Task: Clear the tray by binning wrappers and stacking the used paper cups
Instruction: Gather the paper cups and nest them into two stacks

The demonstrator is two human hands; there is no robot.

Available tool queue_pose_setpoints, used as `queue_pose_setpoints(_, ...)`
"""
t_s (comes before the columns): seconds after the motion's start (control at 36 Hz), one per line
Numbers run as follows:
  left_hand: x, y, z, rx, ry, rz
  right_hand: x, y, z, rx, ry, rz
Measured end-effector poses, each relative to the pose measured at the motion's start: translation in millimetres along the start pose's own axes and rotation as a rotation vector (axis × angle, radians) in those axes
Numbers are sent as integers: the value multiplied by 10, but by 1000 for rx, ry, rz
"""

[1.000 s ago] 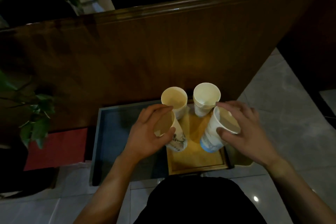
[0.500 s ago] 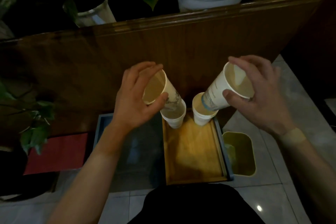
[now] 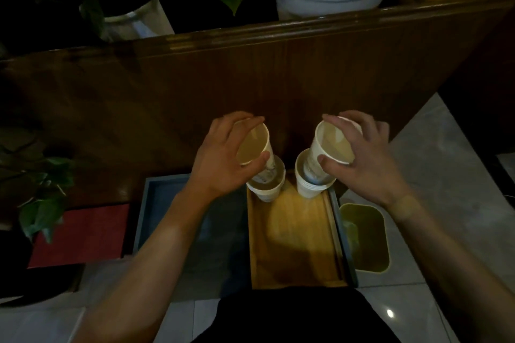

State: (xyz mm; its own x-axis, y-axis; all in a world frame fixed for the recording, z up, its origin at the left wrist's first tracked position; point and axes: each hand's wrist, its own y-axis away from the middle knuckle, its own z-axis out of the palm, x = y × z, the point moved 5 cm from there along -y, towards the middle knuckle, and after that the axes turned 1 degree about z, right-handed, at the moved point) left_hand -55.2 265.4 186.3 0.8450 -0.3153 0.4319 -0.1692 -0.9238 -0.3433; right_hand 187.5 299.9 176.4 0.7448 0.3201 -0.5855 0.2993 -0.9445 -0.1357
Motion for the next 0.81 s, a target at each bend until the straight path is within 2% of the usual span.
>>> queue_pose_setpoints(0.33, -120, 42, 305, -90, -1, -7, 156, -89, 404, -95, 76, -10)
queue_pose_setpoints(0.81, -198, 117, 753, -203, -2, -32, 400, -70, 775, -110, 152, -65)
